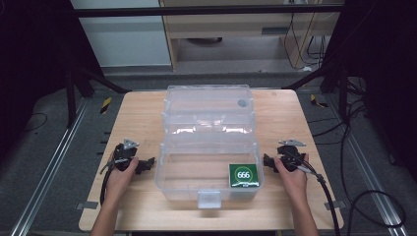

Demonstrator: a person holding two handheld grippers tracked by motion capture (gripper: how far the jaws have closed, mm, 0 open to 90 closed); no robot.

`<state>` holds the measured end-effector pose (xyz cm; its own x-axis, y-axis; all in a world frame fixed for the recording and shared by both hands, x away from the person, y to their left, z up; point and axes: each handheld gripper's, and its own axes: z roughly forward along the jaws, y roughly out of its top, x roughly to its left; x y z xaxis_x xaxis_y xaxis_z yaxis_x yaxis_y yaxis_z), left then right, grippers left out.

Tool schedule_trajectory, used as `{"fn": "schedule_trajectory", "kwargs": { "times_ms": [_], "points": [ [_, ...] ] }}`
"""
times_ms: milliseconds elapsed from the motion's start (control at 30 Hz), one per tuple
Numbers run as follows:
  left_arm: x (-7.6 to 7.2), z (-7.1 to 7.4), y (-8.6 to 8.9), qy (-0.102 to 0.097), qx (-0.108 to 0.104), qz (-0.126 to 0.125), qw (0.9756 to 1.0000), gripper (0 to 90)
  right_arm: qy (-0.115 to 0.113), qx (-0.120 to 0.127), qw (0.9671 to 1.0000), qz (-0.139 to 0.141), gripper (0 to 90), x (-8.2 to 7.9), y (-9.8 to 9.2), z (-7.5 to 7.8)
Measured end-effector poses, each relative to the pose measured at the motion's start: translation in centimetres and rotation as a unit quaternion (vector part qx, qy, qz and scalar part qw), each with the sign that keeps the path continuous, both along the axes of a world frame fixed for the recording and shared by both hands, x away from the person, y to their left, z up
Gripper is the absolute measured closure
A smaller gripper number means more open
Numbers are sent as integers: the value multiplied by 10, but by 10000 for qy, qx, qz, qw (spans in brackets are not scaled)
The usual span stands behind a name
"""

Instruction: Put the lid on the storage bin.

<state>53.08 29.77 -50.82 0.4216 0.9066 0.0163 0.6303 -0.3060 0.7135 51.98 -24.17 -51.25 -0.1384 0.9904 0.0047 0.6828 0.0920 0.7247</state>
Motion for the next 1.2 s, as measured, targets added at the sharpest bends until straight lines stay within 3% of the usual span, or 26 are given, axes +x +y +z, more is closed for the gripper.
{"fn": "schedule_trajectory", "kwargs": {
  "times_ms": [167,333,467,700,733,800,900,933,1000,1033,1067,1100,1200],
  "points": [
    [-3,0,2,-3,-15,-140,9999,5,3,11,10000,5,3,-1,0,0],
    [-5,4,5,-60,139,-215,9997,26,4,0,10000,34,4,-1,0,0],
    [-5,15,8,-334,258,-209,9989,27,3,-4,9999,119,4,-1,-2,0],
    [-15,31,16,-477,94,-185,9986,33,-49,-15,9998,197,48,-2,-2,1],
    [-17,35,16,-504,93,-248,9984,33,-128,-113,9996,244,52,-3,-2,1],
    [-22,49,16,-575,157,-433,9973,31,-235,-630,9971,346,77,-2,0,6],
    [-33,72,18,-776,223,-629,9947,27,-450,-1151,9910,523,80,-11,4,29],
    [-37,81,19,-837,171,-694,9939,27,-450,-1151,9910,523,80,-11,4,29],
    [-45,95,21,-923,109,-847,9921,24,-484,-1452,9858,688,84,-19,4,46],
    [-49,101,21,-964,129,-949,9907,23,-469,-1446,9860,686,98,-22,4,52],
    [-55,108,21,-1022,195,-1061,9889,22,-532,-1597,9814,924,105,-26,1,71],
    [-57,112,20,-1036,216,-1117,9881,22,-532,-1597,9814,924,105,-26,1,71],
    [-69,124,17,-979,280,-1442,9843,25,-562,-1627,9782,1165,134,-31,1,94]
  ]
}}
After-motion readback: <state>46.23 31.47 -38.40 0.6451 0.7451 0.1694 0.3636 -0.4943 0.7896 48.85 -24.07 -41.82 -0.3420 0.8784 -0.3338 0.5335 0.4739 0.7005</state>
